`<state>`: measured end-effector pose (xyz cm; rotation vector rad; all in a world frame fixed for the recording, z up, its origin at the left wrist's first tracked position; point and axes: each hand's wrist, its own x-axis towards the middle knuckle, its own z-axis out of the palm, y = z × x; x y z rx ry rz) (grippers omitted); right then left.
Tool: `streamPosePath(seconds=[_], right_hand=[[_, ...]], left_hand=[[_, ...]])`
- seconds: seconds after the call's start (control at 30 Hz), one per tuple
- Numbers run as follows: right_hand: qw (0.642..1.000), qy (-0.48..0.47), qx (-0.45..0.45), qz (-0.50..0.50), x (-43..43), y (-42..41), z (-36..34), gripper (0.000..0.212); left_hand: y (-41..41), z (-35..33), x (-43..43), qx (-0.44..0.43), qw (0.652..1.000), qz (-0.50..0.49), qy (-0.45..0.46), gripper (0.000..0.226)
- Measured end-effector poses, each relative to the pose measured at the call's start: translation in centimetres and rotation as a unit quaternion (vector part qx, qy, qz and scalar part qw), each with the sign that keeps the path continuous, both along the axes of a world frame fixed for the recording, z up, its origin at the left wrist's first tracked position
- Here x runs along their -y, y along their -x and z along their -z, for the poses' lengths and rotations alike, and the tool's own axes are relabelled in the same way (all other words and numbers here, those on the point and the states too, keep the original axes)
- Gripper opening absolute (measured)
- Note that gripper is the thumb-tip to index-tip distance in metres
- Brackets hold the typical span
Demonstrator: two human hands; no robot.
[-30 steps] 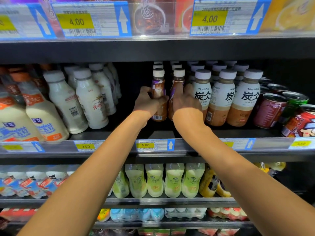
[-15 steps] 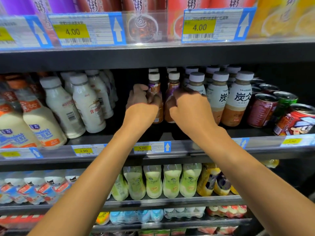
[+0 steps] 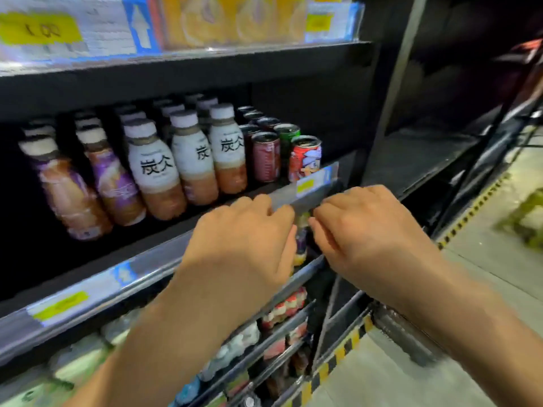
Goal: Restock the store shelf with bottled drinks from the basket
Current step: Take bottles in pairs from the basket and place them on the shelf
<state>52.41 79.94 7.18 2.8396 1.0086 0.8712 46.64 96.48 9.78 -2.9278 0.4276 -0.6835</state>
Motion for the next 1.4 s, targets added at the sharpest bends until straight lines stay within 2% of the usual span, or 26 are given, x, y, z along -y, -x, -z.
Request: streamPosePath(seconds=[0.17, 0.3, 0.47, 0.6, 0.83, 0.97, 1.17, 1.3, 1.4], right_hand=[[0.980, 0.035, -0.034, 0.193, 11.4, 2.5, 4.4, 0.034], [0.940, 0.062, -0.085, 0.325, 19.1, 4.3, 7.8, 0.028], [0.873, 0.065, -0.201, 0.439, 27.3, 4.4, 12.8, 0.027], [0.842, 0.036, -0.290, 0.453, 33.8, 0.2, 17.4, 0.037], [0.799, -0.007, -0.387, 0.461, 48.0, -14.5, 25.0, 0.034], [0.788, -0.018, -0.424, 0.447, 55.7, -22.9, 27.4, 0.029], [0.759, -0.032, -0.486, 0.432, 62.8, -32.0, 33.5, 0.034], [0.713, -0.064, -0.550, 0.430, 65.9, -36.7, 40.6, 0.026], [0.673, -0.096, -0.579, 0.450, 67.8, -39.8, 48.2, 0.026]], left_hand=[[-4.9, 4.8, 9.4, -0.119, 0.987, 0.103, -0.036, 0.032], [-7.4, 9.3, 17.4, -0.126, 0.971, 0.192, -0.063, 0.029], [-11.4, 15.0, 26.1, -0.154, 0.942, 0.291, -0.069, 0.019], [-17.2, 20.9, 33.8, -0.220, 0.931, 0.279, -0.082, 0.025], [-32.9, 30.1, 48.0, -0.334, 0.905, 0.227, -0.132, 0.022], [-41.2, 33.6, 55.5, -0.379, 0.892, 0.203, -0.137, 0.019], [-48.9, 39.5, 63.1, -0.447, 0.868, 0.182, -0.117, 0.019], [-53.3, 46.3, 65.9, -0.497, 0.847, 0.155, -0.102, 0.021], [-56.8, 53.9, 67.1, -0.567, 0.812, 0.112, -0.078, 0.018]])
